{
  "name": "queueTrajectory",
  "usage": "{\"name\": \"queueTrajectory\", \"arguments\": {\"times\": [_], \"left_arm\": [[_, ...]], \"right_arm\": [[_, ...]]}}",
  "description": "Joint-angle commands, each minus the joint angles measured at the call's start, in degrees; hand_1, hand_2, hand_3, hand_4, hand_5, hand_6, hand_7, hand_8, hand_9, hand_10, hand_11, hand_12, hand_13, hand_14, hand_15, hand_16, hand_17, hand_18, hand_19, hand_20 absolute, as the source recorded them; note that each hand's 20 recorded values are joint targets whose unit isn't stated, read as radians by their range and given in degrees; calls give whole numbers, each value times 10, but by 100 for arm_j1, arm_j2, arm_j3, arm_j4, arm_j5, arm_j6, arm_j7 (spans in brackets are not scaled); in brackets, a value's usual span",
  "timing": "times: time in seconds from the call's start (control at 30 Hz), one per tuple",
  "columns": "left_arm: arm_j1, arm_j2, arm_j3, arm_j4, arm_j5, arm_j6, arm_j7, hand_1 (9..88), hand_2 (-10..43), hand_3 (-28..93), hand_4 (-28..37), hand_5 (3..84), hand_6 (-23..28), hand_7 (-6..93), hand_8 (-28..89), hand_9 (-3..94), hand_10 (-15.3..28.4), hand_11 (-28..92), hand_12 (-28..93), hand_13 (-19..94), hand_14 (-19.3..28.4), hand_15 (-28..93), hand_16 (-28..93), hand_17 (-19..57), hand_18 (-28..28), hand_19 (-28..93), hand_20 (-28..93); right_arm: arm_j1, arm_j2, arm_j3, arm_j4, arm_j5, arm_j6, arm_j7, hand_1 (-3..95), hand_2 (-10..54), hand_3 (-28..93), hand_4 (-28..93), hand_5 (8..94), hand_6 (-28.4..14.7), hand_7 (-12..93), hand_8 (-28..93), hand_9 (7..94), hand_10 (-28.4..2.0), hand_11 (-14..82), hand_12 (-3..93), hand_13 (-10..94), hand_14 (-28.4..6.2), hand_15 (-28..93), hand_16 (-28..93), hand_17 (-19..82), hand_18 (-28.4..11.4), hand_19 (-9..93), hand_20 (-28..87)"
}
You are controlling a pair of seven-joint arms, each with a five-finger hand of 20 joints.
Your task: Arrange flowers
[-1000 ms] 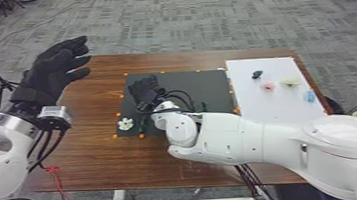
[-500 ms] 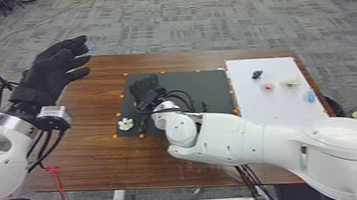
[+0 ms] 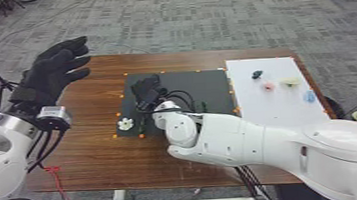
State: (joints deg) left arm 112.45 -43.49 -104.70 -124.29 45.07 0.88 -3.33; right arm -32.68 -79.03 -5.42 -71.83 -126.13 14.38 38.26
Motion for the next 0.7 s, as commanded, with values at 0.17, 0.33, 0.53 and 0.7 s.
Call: {"name": "queueTrajectory", "arguments": {"times": [0.17, 0.33, 0.53, 0.7], "left_arm": [[0, -42, 0, 19, -41, -39, -25, 246, -22, 686, -281, 227, 16, 229, -109, 174, 98, 227, 191, 65, 125, 442, -56, -106, 191, 409, 126], [54, -61, -41, 4, -22, -48, -16, 245, -21, 685, -281, 227, 17, 229, -109, 174, 98, 228, 191, 65, 125, 440, -56, -106, 191, 409, 126], [53, -58, -59, 0, -24, -63, -10, 246, -21, 685, -281, 227, 17, 228, -109, 174, 98, 227, 191, 65, 125, 439, -56, -106, 191, 408, 126], [204, -122, -169, -55, -27, 3, 18, 246, -22, 687, -280, 227, 17, 227, -107, 174, 97, 226, 191, 65, 125, 440, -55, -107, 191, 408, 126]], "right_arm": [[7, 11, 45, -94, -74, -71, 76, 350, -95, 848, -283, 623, 43, 314, -151, 689, -75, 271, 243, 660, -64, 830, 389, 310, -212, 849, 582], [40, 48, 60, -141, -71, -44, 127, 317, -95, 853, -283, 607, 34, 310, -168, 668, -83, 271, 237, 651, -69, 832, 388, 300, -215, 849, 584], [93, 75, 74, -190, -49, -108, 177, 300, -95, 854, -283, 565, 15, 297, -160, 618, -95, 274, 244, 642, -71, 832, 383, 297, -218, 850, 584], [81, 219, 197, -370, -122, -122, 97, 299, -95, 855, -283, 557, 12, 295, -156, 598, -99, 280, 246, 632, -73, 832, 379, 293, -219, 849, 583]]}}
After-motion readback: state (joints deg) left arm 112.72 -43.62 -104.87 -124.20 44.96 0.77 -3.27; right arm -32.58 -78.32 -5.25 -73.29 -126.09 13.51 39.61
